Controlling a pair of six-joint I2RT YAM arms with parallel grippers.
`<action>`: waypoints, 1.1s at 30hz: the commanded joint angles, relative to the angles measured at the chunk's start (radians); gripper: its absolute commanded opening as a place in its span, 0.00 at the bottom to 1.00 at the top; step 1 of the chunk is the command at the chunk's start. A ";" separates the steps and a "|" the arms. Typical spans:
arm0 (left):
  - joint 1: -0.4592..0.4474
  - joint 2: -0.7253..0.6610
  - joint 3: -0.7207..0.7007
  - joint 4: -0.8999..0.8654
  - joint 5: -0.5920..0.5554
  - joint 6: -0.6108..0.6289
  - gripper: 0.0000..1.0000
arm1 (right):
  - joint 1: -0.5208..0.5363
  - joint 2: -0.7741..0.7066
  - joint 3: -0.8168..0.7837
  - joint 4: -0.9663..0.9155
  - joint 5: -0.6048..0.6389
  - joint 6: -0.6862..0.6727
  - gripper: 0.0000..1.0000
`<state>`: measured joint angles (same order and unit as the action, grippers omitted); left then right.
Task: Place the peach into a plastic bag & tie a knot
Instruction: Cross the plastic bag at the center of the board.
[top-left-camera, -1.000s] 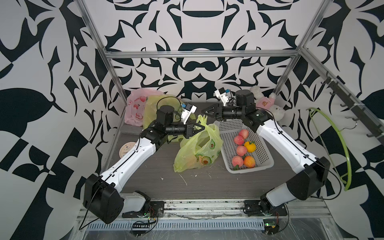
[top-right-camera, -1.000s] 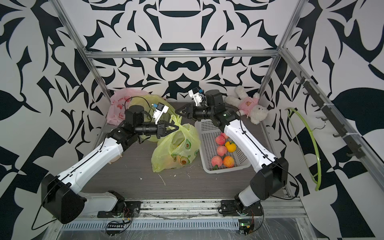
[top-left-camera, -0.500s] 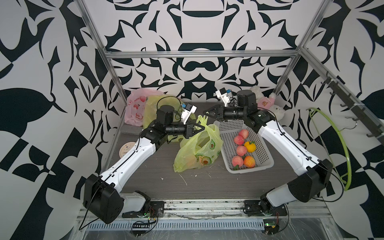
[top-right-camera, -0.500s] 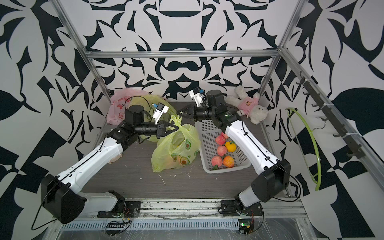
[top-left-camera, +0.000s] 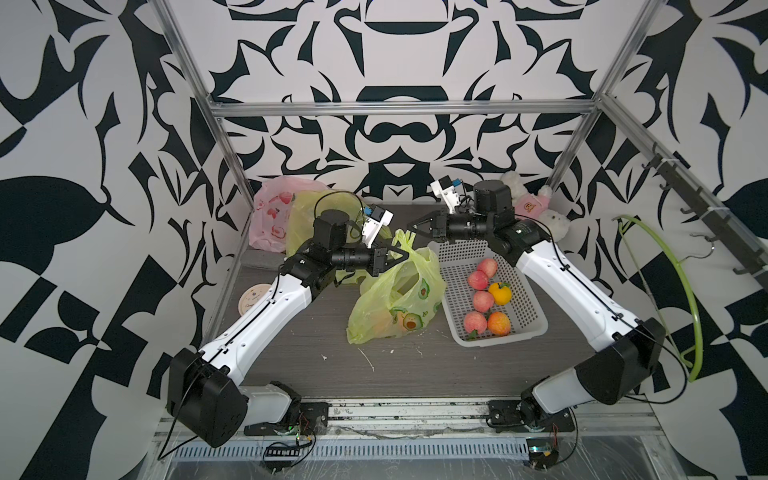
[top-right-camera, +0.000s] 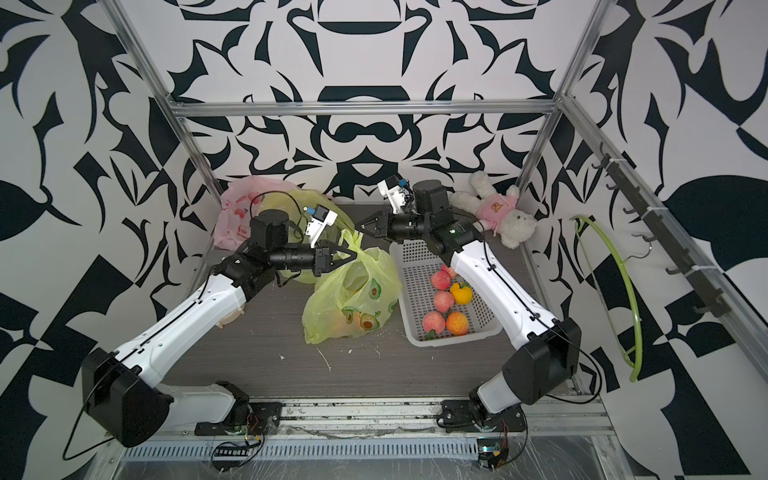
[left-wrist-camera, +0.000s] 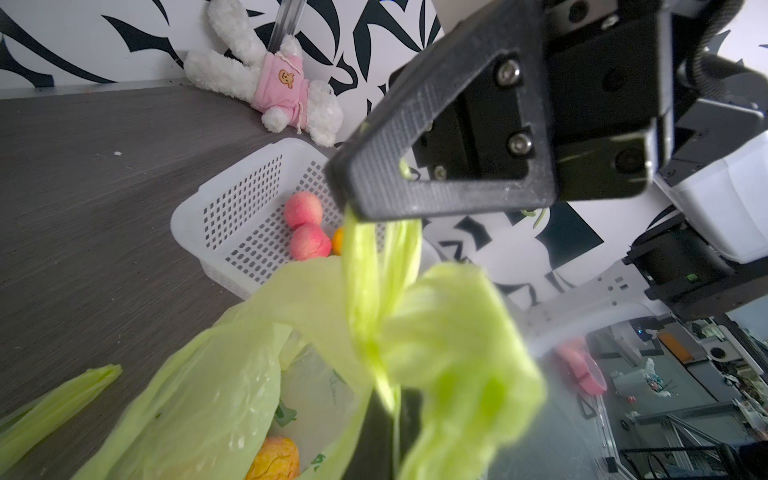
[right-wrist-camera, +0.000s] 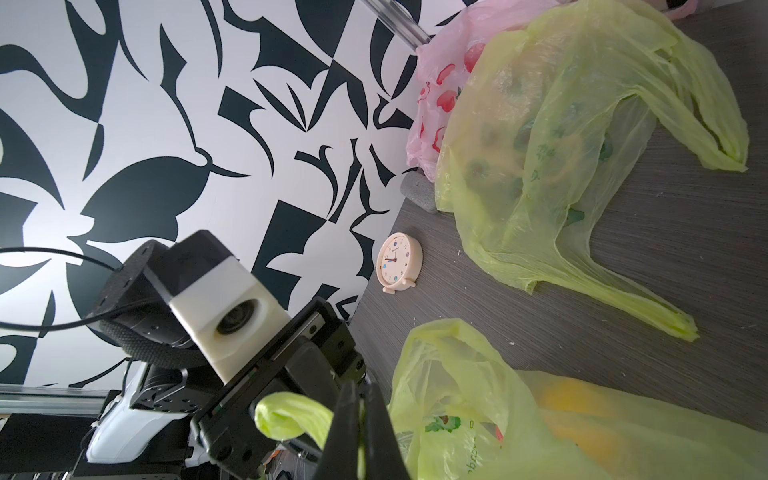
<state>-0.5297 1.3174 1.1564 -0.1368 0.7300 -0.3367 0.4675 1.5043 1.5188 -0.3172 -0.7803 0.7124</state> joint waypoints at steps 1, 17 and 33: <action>0.003 -0.013 -0.042 0.011 -0.025 -0.005 0.07 | 0.006 -0.032 0.007 0.059 0.019 0.005 0.00; 0.006 -0.031 -0.093 0.022 -0.053 -0.022 0.16 | 0.006 -0.039 -0.006 0.054 0.058 -0.013 0.00; 0.030 -0.036 -0.129 0.011 -0.053 -0.024 0.22 | 0.004 -0.060 0.012 0.019 0.102 -0.050 0.00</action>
<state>-0.5049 1.3018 1.0504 -0.1158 0.6758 -0.3672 0.4728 1.4990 1.5093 -0.3210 -0.6899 0.6910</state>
